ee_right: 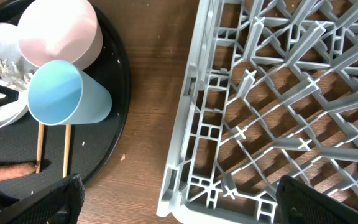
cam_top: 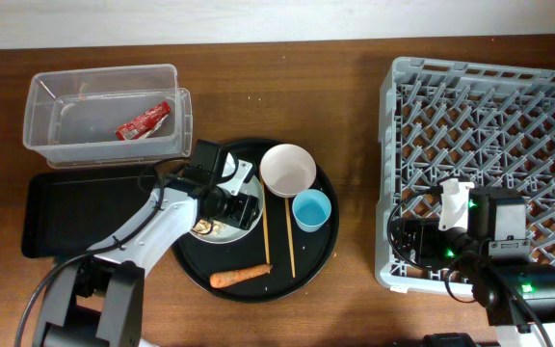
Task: Sort waste into correct bins and load items into the dishwasher rack
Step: 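Grasp the white tissue with the left gripper and drop it in the bin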
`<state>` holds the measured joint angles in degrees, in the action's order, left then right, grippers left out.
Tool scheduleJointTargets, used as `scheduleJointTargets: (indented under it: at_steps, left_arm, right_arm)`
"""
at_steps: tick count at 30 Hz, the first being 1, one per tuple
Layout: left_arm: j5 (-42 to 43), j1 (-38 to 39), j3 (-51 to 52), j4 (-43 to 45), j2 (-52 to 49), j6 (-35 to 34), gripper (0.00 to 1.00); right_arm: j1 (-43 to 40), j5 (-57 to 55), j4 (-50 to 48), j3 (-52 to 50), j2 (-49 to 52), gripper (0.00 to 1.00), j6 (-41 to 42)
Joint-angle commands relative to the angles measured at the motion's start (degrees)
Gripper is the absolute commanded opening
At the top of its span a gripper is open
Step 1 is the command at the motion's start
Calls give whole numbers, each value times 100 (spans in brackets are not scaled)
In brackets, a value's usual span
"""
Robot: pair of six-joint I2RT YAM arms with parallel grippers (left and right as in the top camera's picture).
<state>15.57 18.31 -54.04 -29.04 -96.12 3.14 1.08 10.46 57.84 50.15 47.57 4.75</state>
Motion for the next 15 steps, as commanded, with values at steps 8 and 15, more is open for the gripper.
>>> scheduleJointTargets:
  at_steps: [8,15]
  left_arm:
    - [-31,9,44,52,-107,-13,34]
    - [-33,7,42,61,-105,-98,0]
  right_arm:
    - [-35,48,-13,118,-20,98,44]
    - [-35,48,-13,118,-20,98,44]
